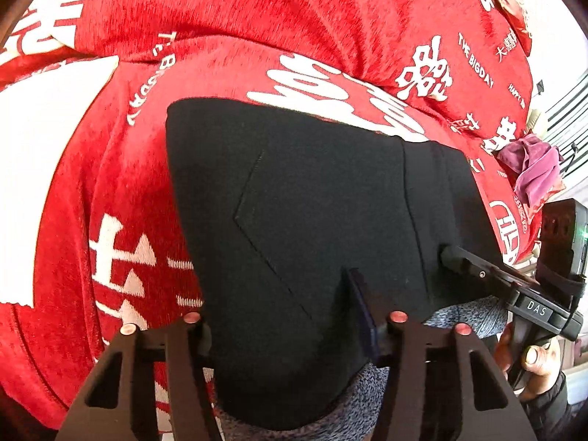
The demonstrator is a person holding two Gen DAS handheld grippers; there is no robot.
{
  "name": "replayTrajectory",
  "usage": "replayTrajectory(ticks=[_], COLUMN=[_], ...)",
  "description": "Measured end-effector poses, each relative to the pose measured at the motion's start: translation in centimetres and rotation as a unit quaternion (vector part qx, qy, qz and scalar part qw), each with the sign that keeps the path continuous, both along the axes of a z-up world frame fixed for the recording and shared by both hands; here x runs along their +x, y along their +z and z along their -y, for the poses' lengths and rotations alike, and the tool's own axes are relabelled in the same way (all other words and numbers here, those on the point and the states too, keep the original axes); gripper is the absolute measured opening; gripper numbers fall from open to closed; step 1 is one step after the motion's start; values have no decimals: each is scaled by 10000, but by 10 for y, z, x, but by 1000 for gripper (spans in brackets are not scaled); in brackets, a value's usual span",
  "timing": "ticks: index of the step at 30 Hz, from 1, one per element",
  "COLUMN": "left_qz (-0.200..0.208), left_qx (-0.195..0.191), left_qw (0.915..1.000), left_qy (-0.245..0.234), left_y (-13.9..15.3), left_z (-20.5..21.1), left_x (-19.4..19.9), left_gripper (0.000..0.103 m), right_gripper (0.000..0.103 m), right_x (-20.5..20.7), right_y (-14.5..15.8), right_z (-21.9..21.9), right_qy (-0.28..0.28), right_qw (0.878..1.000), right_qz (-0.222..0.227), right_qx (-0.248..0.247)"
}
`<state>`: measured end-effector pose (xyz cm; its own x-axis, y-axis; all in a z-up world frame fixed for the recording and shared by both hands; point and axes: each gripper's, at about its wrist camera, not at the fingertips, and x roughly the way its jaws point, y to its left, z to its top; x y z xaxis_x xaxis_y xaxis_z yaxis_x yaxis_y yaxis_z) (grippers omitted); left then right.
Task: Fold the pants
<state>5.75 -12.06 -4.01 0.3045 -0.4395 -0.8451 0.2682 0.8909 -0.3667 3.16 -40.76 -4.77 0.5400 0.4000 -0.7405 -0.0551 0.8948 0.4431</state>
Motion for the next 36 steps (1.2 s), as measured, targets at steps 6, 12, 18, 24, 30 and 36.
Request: replayTrajectory(ticks=[6,12,18,24,30,36], left_qz=[101,431,678,480,-241,-493], left_qx=[-69,-144,-266,-319,-169,-334], left_qw=[9999,9989,9972,9983,9993,9968], left_qy=[-2,-74,-144,2,216,531], left_y=[15,48,79,79,14,-18], left_z=[3,19,48,70,82,61], left_x=[0,15,49,101,145,145], left_gripper=[52,52,52,52,54,78], right_gripper=[54,54,54,54,56,75], right_x=[-3,5,28,75,133,147], right_y=[24,42,73,88,46,4], right_z=[-8,-7,17,39,53,73], right_qy=[145,163,34,98,104,-360], right_qw=[9995,9986,9968,9966,9994,9990], right_qz=[273,494,775,786,231,-250], right_qx=[-32,-130,-168,-234,-246,-15])
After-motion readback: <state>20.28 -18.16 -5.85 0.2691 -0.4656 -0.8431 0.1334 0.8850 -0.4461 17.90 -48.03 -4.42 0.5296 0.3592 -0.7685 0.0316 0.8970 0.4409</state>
